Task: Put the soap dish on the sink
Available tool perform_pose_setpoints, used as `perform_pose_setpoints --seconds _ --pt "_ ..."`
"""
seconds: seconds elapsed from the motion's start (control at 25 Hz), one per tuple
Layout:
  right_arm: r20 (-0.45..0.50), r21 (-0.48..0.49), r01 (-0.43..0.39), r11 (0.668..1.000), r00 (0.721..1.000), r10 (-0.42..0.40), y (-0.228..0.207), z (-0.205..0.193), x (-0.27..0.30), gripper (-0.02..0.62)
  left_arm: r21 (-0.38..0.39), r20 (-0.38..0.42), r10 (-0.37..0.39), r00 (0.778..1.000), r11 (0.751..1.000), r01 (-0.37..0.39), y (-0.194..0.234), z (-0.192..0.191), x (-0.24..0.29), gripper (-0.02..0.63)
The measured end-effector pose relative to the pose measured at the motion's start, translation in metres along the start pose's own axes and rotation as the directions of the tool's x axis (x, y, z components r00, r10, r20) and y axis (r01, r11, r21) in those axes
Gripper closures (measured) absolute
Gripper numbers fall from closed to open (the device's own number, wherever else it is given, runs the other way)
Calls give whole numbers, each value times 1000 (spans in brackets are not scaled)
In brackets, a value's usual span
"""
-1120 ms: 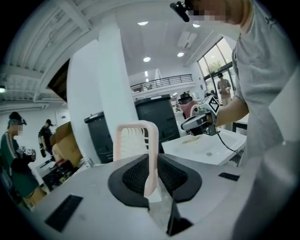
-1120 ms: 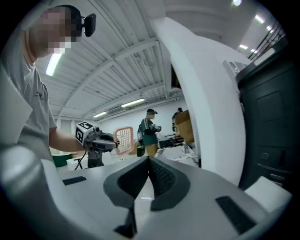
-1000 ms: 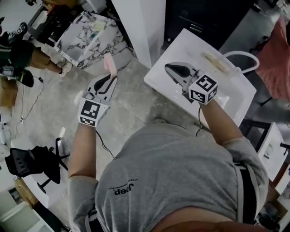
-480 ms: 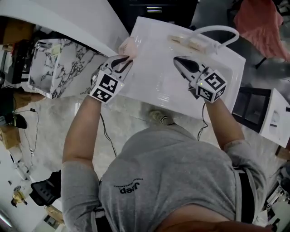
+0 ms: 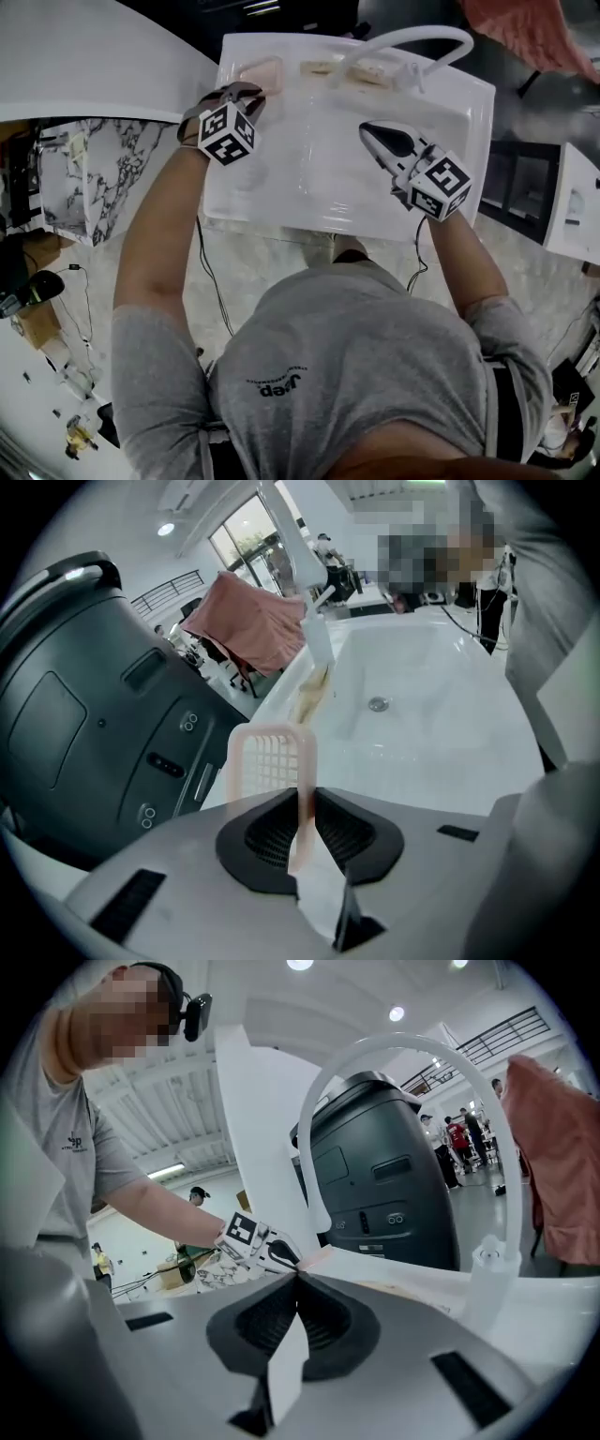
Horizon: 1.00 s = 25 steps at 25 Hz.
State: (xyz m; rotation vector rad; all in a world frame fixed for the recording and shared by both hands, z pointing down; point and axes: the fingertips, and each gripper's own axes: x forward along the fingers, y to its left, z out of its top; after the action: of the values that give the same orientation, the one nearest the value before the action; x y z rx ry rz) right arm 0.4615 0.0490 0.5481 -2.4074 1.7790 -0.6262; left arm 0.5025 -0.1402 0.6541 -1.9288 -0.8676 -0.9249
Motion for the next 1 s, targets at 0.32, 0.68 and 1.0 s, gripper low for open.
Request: perform_pose_setpoints --seconds 0.32,0.68,1.0 --pt "-16 33 28 999 999 -27 -13 -19 -12 543 155 -134 -10 991 987 31 22 -14 60 547" --pt "-31 51 48 998 998 -47 -20 -28 -19 543 318 -245 9 969 946 72 29 -27 88 543" --pt "-42 56 43 997 998 -41 -13 -34 -19 543 263 -260 47 964 964 24 32 -30 94 537"
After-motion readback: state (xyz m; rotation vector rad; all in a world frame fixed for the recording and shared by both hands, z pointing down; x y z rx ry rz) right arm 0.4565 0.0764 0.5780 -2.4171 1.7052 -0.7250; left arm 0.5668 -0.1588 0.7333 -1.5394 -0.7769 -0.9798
